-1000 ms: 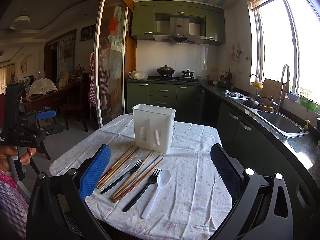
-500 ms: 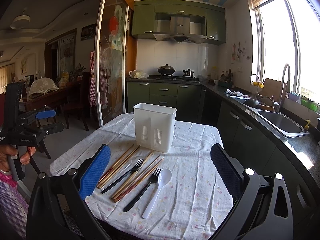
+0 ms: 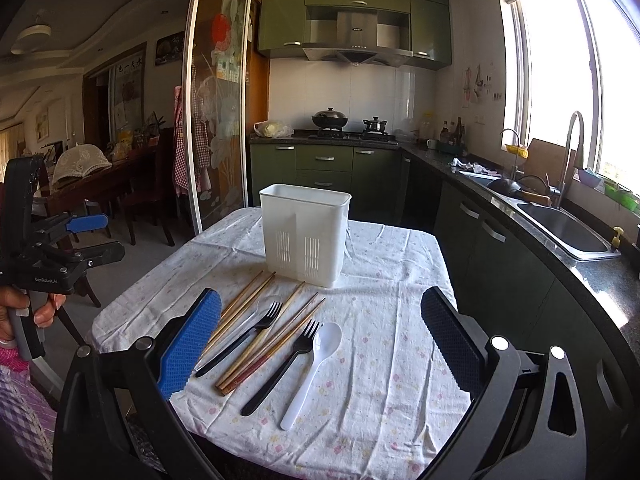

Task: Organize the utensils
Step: 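Grasp a black plastic fork with the left tool while the right tool grasps another black fork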

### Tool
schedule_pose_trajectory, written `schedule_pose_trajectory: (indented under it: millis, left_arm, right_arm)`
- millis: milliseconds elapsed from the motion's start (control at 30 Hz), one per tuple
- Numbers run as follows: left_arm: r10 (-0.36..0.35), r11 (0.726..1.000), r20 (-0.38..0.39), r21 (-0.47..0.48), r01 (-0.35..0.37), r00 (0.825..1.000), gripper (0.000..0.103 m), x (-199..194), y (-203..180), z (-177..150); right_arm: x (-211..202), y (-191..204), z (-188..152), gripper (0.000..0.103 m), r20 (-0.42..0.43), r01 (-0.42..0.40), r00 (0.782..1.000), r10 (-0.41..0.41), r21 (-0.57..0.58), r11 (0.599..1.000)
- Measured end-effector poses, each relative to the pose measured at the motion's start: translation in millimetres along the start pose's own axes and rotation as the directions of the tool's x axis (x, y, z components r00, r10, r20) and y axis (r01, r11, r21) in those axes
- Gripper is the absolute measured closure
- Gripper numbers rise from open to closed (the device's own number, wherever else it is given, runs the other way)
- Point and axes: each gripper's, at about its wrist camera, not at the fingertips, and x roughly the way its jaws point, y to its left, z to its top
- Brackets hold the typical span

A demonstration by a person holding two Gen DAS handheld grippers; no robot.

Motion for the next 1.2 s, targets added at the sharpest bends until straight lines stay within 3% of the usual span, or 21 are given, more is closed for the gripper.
schedule_pose_trajectory:
  millis: [167, 267, 433, 633, 733, 800, 900, 967, 1033, 1133, 1200]
  left_arm:
    - [0.000, 1.000, -0.103, -0.014, -0.001, 0.995, 0.006, 29.2, -5.4, 7.2]
    - [-0.031, 0.998, -0.208, -0.066, 0.017, 0.978, 0.006, 56.6, -5.7, 14.0]
    - [-0.084, 0.993, -0.376, -0.107, 0.047, 0.923, 0.006, 103.3, -13.0, 17.2]
    - [-0.044, 0.999, -0.484, -0.042, 0.027, 0.874, 0.006, 149.4, -29.1, 19.9]
    - [-0.051, 0.998, -0.558, -0.046, 0.030, 0.828, 0.008, 172.5, -35.3, 17.4]
    - [-0.066, 0.998, -0.610, -0.051, 0.044, 0.789, 0.029, 185.2, -41.1, 13.0]
    - [-0.100, 0.995, -0.677, -0.075, 0.067, 0.729, 0.052, 201.3, -51.2, 4.1]
    - [-0.120, 0.993, -0.708, -0.095, 0.074, 0.696, 0.056, 208.9, -56.9, -1.2]
    - [-0.146, 0.989, -0.722, -0.116, 0.089, 0.677, 0.057, 212.9, -62.8, -4.4]
    - [-0.191, 0.982, -0.736, -0.149, 0.119, 0.650, 0.069, 216.0, -70.2, -6.9]
    - [-0.194, 0.981, -0.739, -0.148, 0.125, 0.646, 0.072, 216.6, -75.2, -7.3]
  right_arm:
    - [22.8, -9.8, -1.1, 0.004, -0.092, -0.008, 0.996, 0.010, 0.027, 1.000]
    - [47.4, -15.5, -1.5, 0.004, -0.208, 0.008, 0.978, 0.003, 0.049, 0.999]
    - [90.3, -22.5, -4.7, 0.004, -0.399, 0.003, 0.917, 0.028, 0.079, 0.997]
    - [133.1, -29.7, -4.3, 0.004, -0.501, -0.026, 0.860, 0.092, 0.137, 0.990]
    - [141.6, -34.5, -0.9, 0.004, -0.517, -0.036, 0.846, 0.129, 0.186, 0.982]
    - [141.6, -40.0, 2.3, 0.005, -0.510, -0.029, 0.849, 0.139, 0.217, 0.976]
    - [138.4, -47.6, 4.6, 0.009, -0.492, -0.022, 0.858, 0.143, 0.245, 0.969]
    - [135.5, -50.3, 4.6, 0.009, -0.491, -0.022, 0.859, 0.145, 0.248, 0.969]
    - [132.3, -51.4, 3.7, 0.009, -0.490, -0.025, 0.859, 0.147, 0.247, 0.969]
    - [129.9, -52.0, 1.3, 0.009, -0.489, -0.031, 0.859, 0.152, 0.245, 0.969]
    - [128.9, -51.4, -0.8, 0.009, -0.490, -0.032, 0.859, 0.149, 0.240, 0.970]
